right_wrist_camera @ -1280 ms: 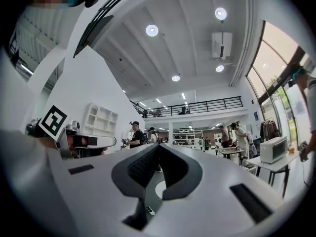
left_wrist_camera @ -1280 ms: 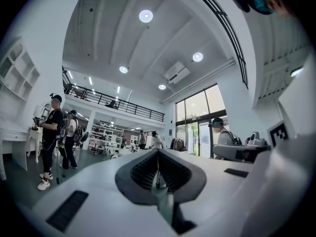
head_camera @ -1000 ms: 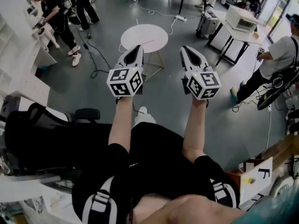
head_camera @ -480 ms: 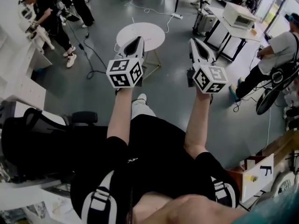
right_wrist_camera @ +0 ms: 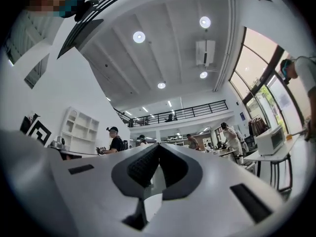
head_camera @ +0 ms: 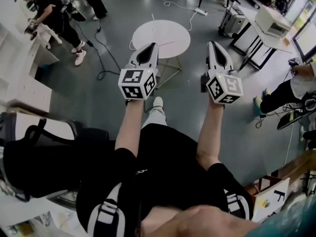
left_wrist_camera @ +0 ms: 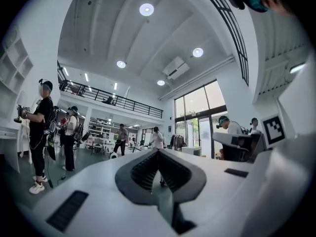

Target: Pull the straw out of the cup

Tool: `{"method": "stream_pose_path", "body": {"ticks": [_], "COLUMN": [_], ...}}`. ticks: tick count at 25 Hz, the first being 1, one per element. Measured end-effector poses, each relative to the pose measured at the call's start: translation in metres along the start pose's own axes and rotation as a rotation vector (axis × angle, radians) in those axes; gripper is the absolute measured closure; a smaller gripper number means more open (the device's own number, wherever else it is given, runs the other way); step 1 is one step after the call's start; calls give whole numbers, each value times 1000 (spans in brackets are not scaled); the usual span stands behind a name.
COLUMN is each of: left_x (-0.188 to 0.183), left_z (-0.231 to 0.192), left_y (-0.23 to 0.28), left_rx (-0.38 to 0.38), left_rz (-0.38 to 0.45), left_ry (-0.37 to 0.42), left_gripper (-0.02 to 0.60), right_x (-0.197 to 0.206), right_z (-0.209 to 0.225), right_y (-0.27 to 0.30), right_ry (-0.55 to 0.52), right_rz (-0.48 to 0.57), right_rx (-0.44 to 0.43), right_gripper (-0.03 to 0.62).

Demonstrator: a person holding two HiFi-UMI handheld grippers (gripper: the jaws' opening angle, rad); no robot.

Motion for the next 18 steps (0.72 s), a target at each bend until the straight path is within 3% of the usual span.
{"method": "stream_pose_path", "body": {"ticks": [6,10,14,18], "left_x": [7,12,36,52], "left_z": [-71,-115,-148,-173], "left_y": [68,114,154,202], "left_rx": [-81,-74,-123,-108], "left_rz": [-84,-113,-167,-189], "left_ry": [-39,-158,-142,-131], "left_gripper": [572,572,572,572], "right_x": [41,77,116,127], "right_z": [7,16,27,43], "right_y": [96,156,201,247], "right_ry": [12,14,33,24], "right_rz": [-52,-144,-223,-200], "right_rx": [-10,-42,-75,-81], "right_gripper": [577,577,577,577]}}
Point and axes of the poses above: the fingertips, and each gripper's own axes: y forward along the fingers, z to its right, x out of its underside, the point moved 9 cm from there along -y, backward along the fingers, and after that the axes turned 8 degrees about -x, right-handed, at the moved point
